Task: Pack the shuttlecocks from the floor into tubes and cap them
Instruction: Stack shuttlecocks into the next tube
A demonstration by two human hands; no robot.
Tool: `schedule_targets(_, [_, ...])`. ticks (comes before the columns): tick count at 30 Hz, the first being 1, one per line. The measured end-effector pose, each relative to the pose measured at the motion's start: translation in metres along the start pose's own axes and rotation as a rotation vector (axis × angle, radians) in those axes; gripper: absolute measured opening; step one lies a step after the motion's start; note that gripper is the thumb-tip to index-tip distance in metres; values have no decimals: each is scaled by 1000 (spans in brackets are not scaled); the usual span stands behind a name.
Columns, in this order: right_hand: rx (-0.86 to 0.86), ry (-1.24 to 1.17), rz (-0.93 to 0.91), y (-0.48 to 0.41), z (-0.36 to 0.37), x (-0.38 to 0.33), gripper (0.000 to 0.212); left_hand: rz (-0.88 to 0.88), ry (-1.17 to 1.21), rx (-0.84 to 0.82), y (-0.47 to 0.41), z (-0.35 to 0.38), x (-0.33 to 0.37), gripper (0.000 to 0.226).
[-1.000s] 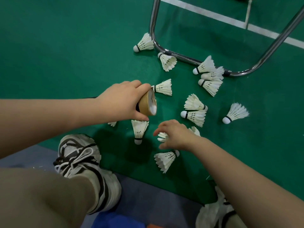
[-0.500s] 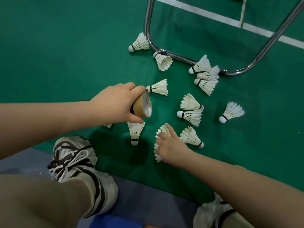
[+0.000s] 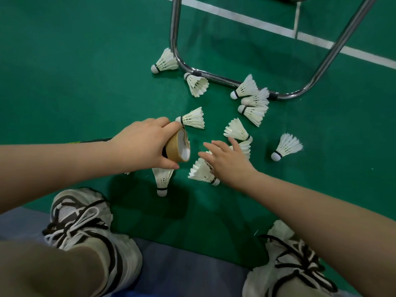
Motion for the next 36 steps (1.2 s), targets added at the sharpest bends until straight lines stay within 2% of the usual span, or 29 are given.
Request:
schedule_targets(2, [-100, -20, 95, 7, 3, 22, 65, 20, -5, 5, -4, -1, 5, 85])
schedule_targets(4, [-132, -84, 309, 19, 8, 47, 76, 42, -11, 4, -9, -2, 11, 86])
schedule_targets(8, [-205, -427, 819, 48, 33, 81, 83, 45, -7, -7, -17, -5, 20, 86])
schedule_targets(10, [-206, -635, 933, 54, 45, 81, 79, 51, 0, 1, -20, -8, 23, 86])
schedule_targets(14, [-157, -951, 889, 40, 54, 58, 50, 67, -2, 9, -26, -12, 31, 87])
schedule_targets(21, [-9, -1274, 793, 23, 40, 50, 50, 92, 40, 35, -38, -16, 45, 88])
schedule_targets(24, [141, -1235, 867, 28, 37, 73, 42, 89, 39, 29, -44, -16, 48, 86])
schedule_targets(28, [307, -1188, 1075, 48, 47, 114, 33, 82, 36, 11, -52, -14, 52, 85])
schedule_targets(31, [448, -987, 1185, 66, 46, 144, 35, 86, 38, 15, -56, -13, 55, 85])
schedule_targets(33, [486, -835, 1234, 78, 45, 161, 39, 91, 45, 25, -59, -13, 59, 86])
schedule_targets(36, [480, -798, 1286, 88, 51, 180, 44, 93, 45, 36, -64, -14, 62, 87])
Point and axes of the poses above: each hand's wrist, its own y-axis away from the middle knuckle, its own z-axis out of the palm, x = y × z, the point moved 5 cm from there along -y, towards the middle knuckle, and after that the axes turned 2 degrees about y, right-handed, at the moved point
